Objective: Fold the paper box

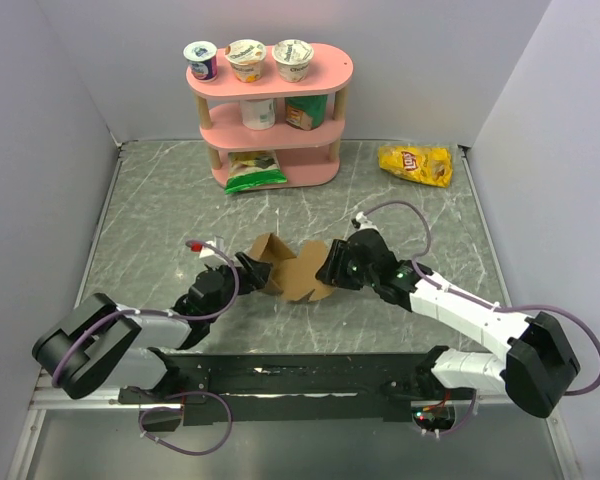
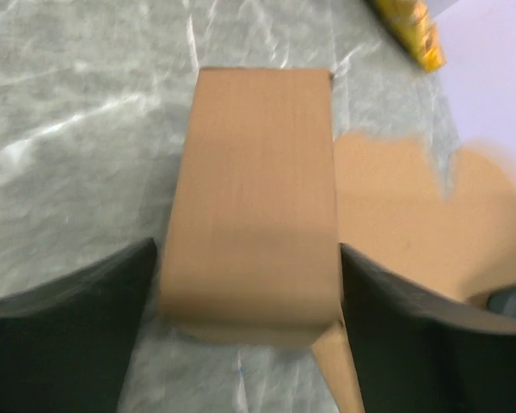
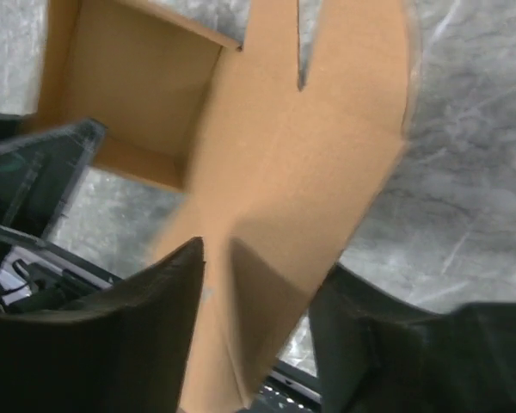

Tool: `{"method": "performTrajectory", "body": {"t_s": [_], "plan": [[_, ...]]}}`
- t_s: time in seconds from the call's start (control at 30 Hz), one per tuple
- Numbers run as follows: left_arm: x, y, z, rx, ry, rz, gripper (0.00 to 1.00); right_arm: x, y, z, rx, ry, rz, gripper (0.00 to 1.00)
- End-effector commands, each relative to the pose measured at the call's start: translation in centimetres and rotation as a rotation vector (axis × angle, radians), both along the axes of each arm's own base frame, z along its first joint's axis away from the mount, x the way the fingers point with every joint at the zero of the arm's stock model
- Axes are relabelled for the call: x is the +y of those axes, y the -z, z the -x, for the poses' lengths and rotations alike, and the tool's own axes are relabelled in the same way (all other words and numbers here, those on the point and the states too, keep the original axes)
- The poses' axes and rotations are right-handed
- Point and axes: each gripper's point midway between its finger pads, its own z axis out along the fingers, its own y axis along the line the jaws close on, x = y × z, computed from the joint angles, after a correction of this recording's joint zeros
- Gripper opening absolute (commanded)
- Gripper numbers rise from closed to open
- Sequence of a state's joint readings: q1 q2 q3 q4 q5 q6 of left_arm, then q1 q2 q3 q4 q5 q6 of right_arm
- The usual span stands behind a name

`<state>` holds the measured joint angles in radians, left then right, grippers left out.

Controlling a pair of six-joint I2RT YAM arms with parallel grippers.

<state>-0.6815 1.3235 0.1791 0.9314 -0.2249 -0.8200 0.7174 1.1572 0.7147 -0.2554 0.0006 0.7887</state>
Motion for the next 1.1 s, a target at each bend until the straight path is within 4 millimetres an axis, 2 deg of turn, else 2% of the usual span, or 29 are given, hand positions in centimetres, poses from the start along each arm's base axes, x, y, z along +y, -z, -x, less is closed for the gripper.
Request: {"method": "performTrajectory", "body": {"t_s": [0.0, 0.1, 0.17, 0.2, 0.23, 0.27, 0.3, 0.37, 0.4, 0.47, 0.5, 0.63, 0.67, 0.8, 0.83, 0.9, 0.93, 0.97, 1.07], "plan": [[-0.1, 0.8, 1.0, -0.004, 0.054, -0.045, 0.99, 0.2, -2.7, -2.2, -0.101, -0.027, 0.027, 0.37], [-0.8, 0.0, 1.7, -0.031, 0.122, -0.059, 0.96, -1.1, -2.9, -3.4, -0.122, -0.039, 0.090, 0.18], [-1.1, -0.4, 2.5, -0.048, 0.166, -0.059, 0.96, -1.9, -3.1, -4.1, -0.134, -0.058, 0.136, 0.14], [-1.1, -1.3, 2.7, -0.070, 0.179, -0.048, 0.96, -2.8, -3.3, -4.7, -0.134, -0.077, 0.199, 0.12], [-1.0, -1.0, 3.2, -0.061, 0.194, -0.060, 0.96, -3.2, -3.5, -5.0, -0.139, -0.090, 0.231, 0.10], [-1.0, -1.1, 3.5, -0.068, 0.212, -0.072, 0.96, -3.9, -3.6, -5.4, -0.146, -0.085, 0.274, 0.10], [-1.2, -2.2, 3.9, -0.098, 0.233, -0.057, 0.96, -4.2, -4.3, -5.9, -0.171, -0.129, 0.325, 0.10], [-0.9, -2.2, 4.5, -0.096, 0.250, -0.079, 0.96, -4.5, -4.9, -6.3, -0.192, -0.174, 0.373, 0.10], [-0.7, -3.5, 4.7, -0.134, 0.247, -0.062, 0.96, -4.4, -5.7, -6.8, -0.231, -0.233, 0.405, 0.13], [-0.4, -3.8, 5.3, -0.149, 0.265, -0.076, 0.96, -4.9, -6.1, -7.0, -0.241, -0.256, 0.446, 0.15], [-0.2, -5.1, 5.5, -0.193, 0.266, -0.061, 0.96, -4.6, -6.6, -7.1, -0.270, -0.317, 0.456, 0.14], [-0.3, -7.2, 6.2, -0.296, 0.318, -0.071, 0.96, -3.6, -7.4, -7.0, -0.350, -0.463, 0.459, 0.15], [-0.2, -7.6, 6.0, -0.310, 0.313, -0.081, 0.96, -3.5, -7.5, -7.0, -0.361, -0.479, 0.462, 0.15], [0.7, -6.1, 3.3, -0.227, 0.237, -0.135, 0.96, -3.5, -7.7, -7.3, -0.384, -0.560, 0.532, 0.15], [0.6, -6.5, 2.8, -0.231, 0.230, -0.129, 0.96, -3.7, -7.7, -7.5, -0.386, -0.559, 0.560, 0.15], [0.3, -5.9, 1.8, -0.215, 0.239, -0.133, 0.97, -3.3, -7.5, -7.4, -0.388, -0.591, 0.612, 0.15], [0.0, -6.4, 1.1, -0.222, 0.241, -0.132, 0.98, -3.1, -7.6, -7.4, -0.392, -0.604, 0.626, 0.15], [-0.1, -5.5, 0.6, -0.193, 0.250, -0.150, 0.98, -3.3, -7.6, -7.9, -0.399, -0.598, 0.680, 0.15], [-1.2, -6.2, 0.1, -0.220, 0.306, -0.135, 0.99, -2.0, -7.5, -7.7, -0.420, -0.646, 0.748, 0.15]]}}
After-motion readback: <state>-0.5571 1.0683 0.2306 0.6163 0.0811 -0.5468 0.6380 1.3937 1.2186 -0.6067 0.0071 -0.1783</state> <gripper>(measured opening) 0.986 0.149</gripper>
